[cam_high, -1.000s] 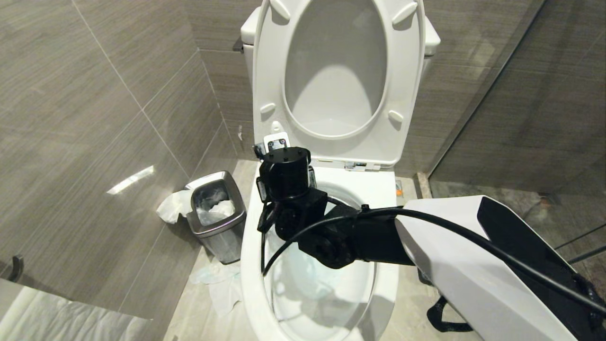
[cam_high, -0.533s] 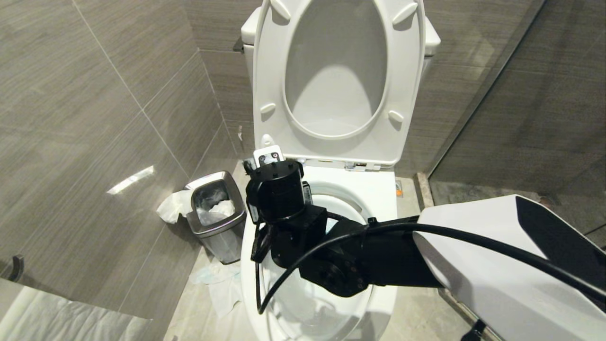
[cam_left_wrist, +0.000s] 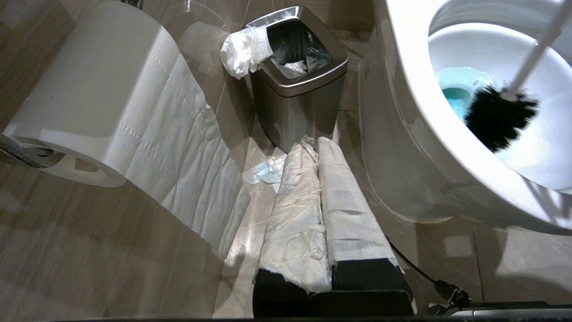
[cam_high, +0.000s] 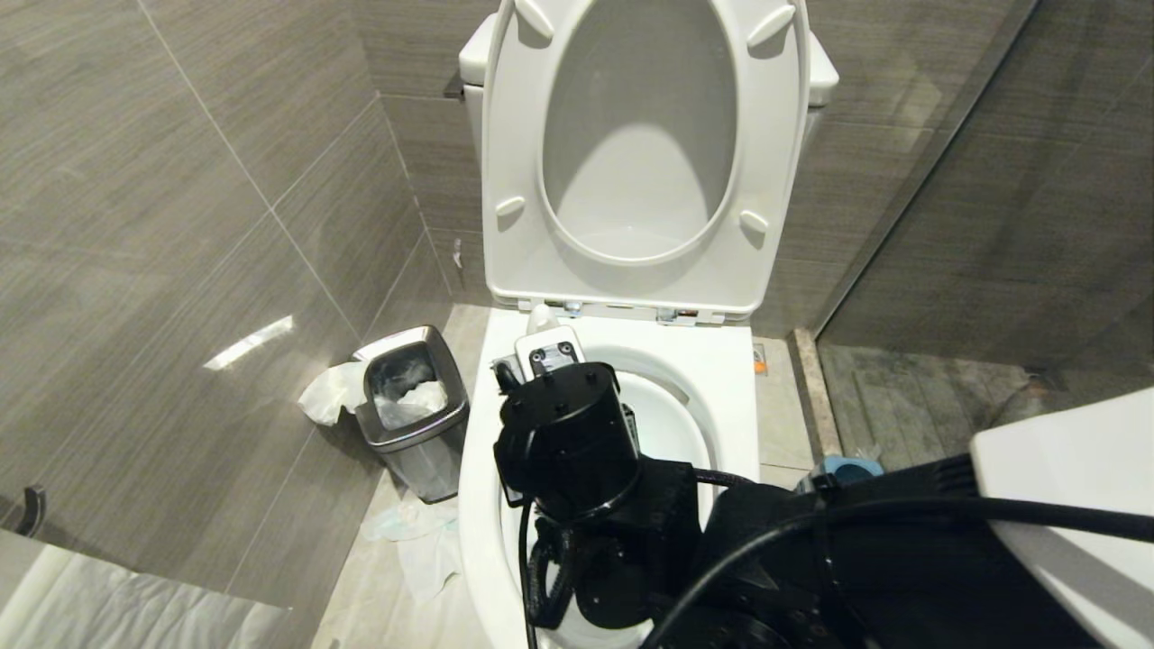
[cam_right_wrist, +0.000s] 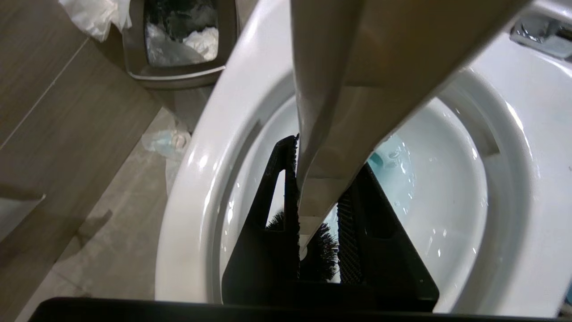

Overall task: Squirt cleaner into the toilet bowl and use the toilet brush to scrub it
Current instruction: Scrub the toilet bowl

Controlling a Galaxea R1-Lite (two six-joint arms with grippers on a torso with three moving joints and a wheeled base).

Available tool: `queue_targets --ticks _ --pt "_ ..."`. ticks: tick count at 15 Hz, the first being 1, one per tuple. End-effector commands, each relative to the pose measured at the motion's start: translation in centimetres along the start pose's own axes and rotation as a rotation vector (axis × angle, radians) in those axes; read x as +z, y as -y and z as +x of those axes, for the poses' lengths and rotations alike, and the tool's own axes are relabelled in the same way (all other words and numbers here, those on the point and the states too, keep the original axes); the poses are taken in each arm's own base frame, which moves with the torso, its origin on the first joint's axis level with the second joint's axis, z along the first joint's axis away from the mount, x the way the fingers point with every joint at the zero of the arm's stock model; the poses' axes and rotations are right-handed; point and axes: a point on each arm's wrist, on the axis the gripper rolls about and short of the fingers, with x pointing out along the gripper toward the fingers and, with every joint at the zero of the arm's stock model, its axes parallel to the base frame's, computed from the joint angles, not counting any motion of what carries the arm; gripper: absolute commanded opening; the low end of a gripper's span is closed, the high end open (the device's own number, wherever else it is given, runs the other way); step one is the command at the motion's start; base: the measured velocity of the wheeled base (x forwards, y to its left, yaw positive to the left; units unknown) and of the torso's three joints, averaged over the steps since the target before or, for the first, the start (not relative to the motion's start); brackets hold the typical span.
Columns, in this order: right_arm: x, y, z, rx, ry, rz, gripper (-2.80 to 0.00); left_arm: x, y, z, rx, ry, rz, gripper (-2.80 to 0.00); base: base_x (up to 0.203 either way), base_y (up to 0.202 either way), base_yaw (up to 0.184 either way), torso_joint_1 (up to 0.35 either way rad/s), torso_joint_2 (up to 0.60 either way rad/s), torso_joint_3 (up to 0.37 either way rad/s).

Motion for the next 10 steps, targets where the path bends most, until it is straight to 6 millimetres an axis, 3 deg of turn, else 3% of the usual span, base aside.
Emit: queue_targets --ticks 1,7,10 --pt "0.8 1.9 -3.1 0.009 0.006 0.017 -2.8 0.0 0.0 0.0 0.0 -0.002 0.0 -2.8 0.0 0.0 0.0 0.0 0.0 0.0" --pt "-0.7 4.8 -6.0 -0.022 -0.038 0.036 -2.8 0.0 0.0 0.0 0.0 -0.001 0.0 -2.8 0.0 0.0 0.0 0.0 0.0 0.0" --pt "-1.0 6.0 -6.1 -0.052 -0.044 0.062 -2.8 0.0 0.0 0.0 0.0 -0.003 0.0 -2.8 0.0 0.0 0.0 0.0 0.0 0.0"
